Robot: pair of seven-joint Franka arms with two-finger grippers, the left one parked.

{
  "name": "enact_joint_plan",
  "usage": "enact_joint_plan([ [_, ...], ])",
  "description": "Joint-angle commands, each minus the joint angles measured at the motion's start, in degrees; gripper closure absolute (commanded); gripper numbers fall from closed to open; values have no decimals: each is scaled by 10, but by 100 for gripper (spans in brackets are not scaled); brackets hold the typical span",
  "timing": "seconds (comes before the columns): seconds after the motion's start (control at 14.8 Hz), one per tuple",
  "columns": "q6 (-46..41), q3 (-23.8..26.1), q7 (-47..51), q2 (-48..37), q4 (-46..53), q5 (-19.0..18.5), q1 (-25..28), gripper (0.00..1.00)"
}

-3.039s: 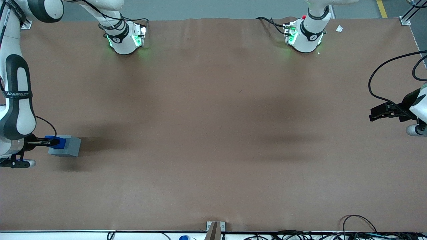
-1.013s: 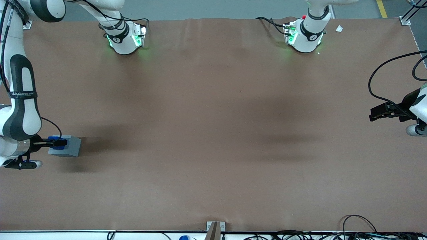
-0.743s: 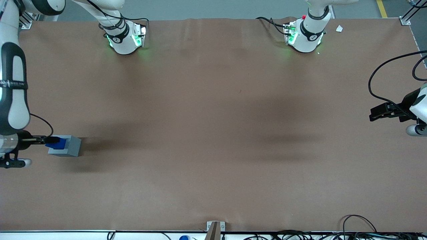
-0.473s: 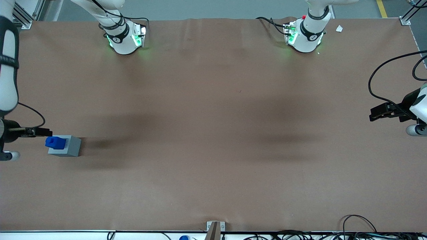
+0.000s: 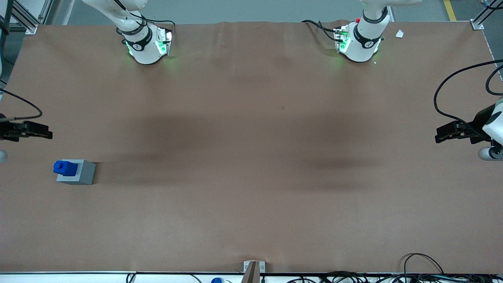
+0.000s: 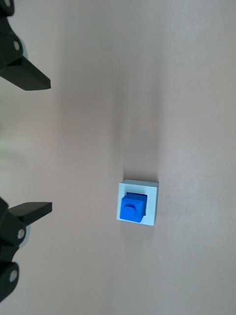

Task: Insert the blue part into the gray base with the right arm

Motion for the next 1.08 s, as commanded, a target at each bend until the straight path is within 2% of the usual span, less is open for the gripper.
enact_joint_plan([
  [0.0,-18,2,3,-49,-28,12,8,0],
  [0.2,-20,1,3,-91,-61,33,12,0],
  [1.01,2,1,3,-228,-211,41,14,0],
])
